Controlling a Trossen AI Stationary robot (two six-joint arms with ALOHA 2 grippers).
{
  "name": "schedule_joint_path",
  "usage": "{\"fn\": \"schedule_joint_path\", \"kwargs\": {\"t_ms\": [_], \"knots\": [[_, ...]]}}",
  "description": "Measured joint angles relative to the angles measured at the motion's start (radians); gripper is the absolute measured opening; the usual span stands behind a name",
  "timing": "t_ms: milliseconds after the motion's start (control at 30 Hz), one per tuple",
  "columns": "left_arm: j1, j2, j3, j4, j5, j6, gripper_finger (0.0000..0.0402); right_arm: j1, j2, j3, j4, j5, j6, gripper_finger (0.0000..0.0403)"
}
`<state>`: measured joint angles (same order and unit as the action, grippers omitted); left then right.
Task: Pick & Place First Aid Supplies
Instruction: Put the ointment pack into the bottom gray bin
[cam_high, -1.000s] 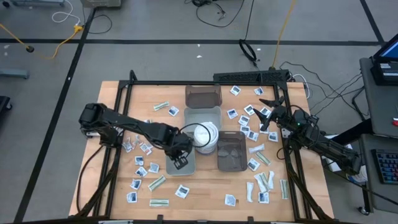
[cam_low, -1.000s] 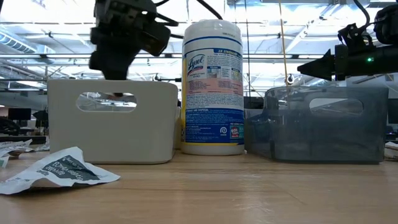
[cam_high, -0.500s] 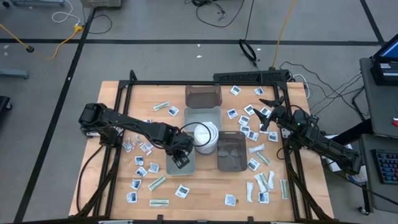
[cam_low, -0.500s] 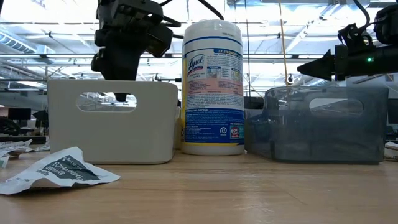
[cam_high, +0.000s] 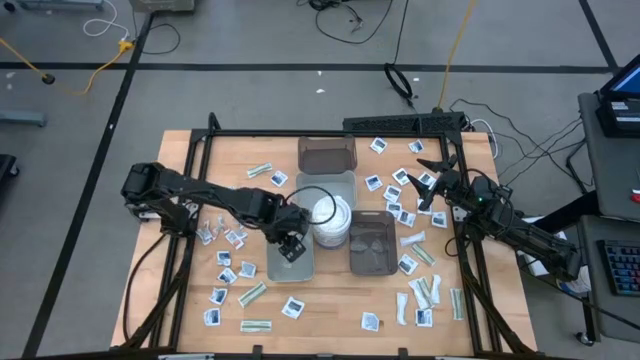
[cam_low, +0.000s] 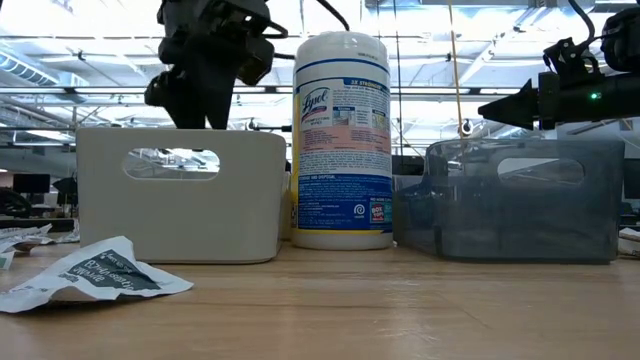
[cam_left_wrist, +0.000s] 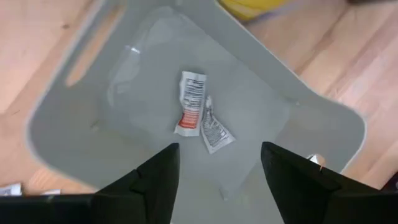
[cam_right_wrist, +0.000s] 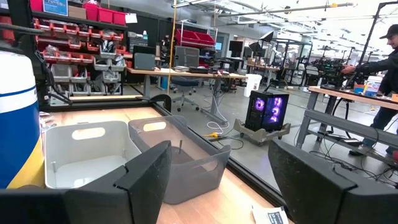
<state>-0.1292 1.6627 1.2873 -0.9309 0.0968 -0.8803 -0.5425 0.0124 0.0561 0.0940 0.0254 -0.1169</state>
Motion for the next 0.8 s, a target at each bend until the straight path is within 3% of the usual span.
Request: {"fn": "schedule_joint_path", "kwargs": {"t_ms": [500, 800], "knots": [[0.038, -0.184, -0.11, -0.005, -0.001, -0.287, 0.0188, 0.0, 0.0, 0.0, 0.0, 0.0, 0.0, 0.0263], [0.019, -0.287, -0.234, -0.002, 0.0, -0.442, 0.0198, 0.0, 0.0, 0.0, 0.0, 0.0, 0.0, 0.0263]]}}
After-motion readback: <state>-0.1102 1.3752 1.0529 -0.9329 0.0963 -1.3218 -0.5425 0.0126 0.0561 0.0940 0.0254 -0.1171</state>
